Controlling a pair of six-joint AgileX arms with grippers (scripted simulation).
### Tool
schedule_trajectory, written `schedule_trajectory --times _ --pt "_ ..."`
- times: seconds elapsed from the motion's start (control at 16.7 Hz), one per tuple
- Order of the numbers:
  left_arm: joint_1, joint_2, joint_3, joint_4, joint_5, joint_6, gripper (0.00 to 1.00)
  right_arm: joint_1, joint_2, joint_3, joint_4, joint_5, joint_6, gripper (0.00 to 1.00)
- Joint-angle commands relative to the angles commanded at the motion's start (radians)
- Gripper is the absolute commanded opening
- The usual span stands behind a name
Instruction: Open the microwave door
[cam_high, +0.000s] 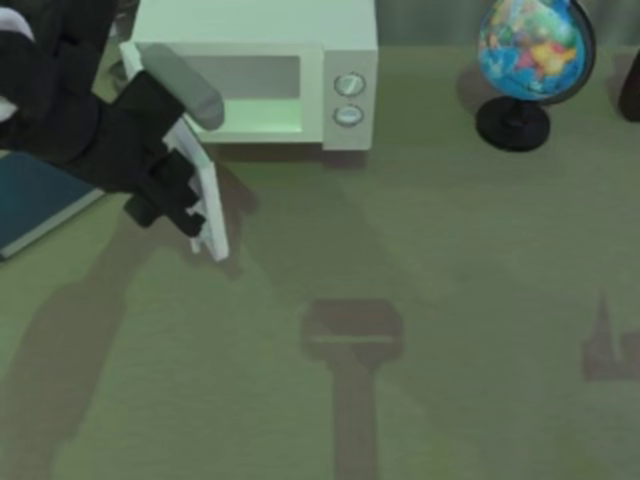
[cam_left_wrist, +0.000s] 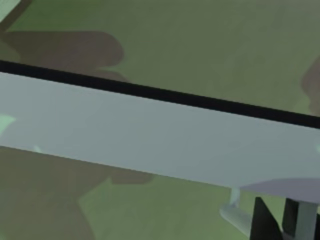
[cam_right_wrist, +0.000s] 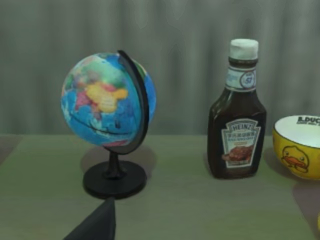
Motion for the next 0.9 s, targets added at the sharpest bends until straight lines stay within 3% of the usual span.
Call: schedule_trajectory --times 0.6,0.9 --pt "0.089 -0.003 0.010 -0.078 0.084 0.212 0.00 0.000 0.000 0.000 0.000 0.000 0.000 1.00" --pt "0.093 -0.004 0.010 -0.081 0.089 0.222 0.00 0.000 0.000 0.000 0.000 0.000 0.000 1.00"
